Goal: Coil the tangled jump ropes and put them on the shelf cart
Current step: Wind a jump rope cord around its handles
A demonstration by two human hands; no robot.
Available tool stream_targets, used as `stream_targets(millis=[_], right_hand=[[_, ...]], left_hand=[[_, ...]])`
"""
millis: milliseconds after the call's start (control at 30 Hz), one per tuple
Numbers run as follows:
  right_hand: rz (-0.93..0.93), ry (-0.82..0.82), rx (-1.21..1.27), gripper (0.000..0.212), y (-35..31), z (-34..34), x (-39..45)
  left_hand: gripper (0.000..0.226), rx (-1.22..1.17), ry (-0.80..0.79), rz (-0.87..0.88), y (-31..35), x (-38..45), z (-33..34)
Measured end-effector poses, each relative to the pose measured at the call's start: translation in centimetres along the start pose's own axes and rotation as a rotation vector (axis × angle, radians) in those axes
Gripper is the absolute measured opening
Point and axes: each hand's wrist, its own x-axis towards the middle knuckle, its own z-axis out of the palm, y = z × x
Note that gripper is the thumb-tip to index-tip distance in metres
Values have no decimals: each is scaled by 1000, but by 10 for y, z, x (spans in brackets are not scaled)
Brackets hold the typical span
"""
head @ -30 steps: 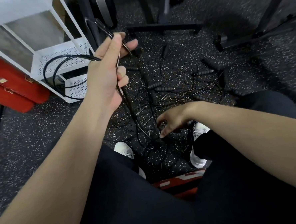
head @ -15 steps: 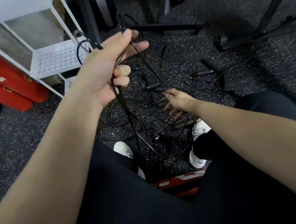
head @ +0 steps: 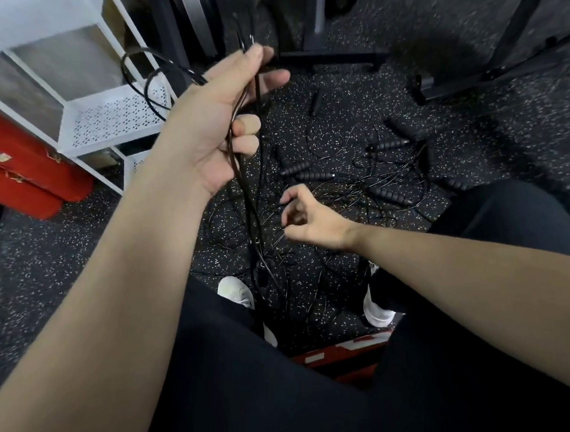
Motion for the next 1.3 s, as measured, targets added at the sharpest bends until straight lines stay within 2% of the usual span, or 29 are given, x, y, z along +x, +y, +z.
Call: stream_targets(millis=[67, 167, 233, 333, 400, 533, 600, 667, 733, 867, 1067, 1200, 1233, 1300], right_hand=[[-90, 60, 12, 54, -12, 1, -3], [-152, 170, 159, 62, -39, -3, -2], [-158, 105, 195, 55, -49, -6, -4], [-162, -7, 48, 39, -52, -7, -10], [-149, -9, -11, 25, -55, -5, -12], [-88, -44, -12, 41, -57, -9, -17], [-70, -109, -6, 56, -59, -14, -19], [-52, -95, -38, 71, -61, -19, -19], [-56, -31, -70, 70, -62, -23, -19], [-14, 148, -51, 54, -72, -31, -21], [28, 118, 391, 54, -97, -44, -22], [-21, 103, 639, 49, -107, -53, -26], [-35, 114, 701, 50, -110, -55, -28], [-57, 143, 831, 51, -113, -59, -30]], left_hand=[[13, 6, 5, -11, -4, 2, -2], [13, 50, 11, -29, -12, 6, -5], [14, 54, 21, -42, -18, 9, -6], [14, 87, 70, -53, -27, 14, -9], [14, 114, 101, -58, -33, 17, -12], [13, 103, 155, -81, -37, 18, -15], [12, 102, 183, -75, -37, 19, -17], [12, 98, 225, -63, -37, 21, -21], [14, 74, 268, -60, -40, 25, -26], [26, 29, 333, -105, -52, 32, -41], [60, 343, 435, -230, -82, 45, -55], [101, 456, 385, -426, -102, 49, -64], [104, 522, 405, -428, -106, 46, -61], [90, 606, 492, -269, -108, 38, -49]])
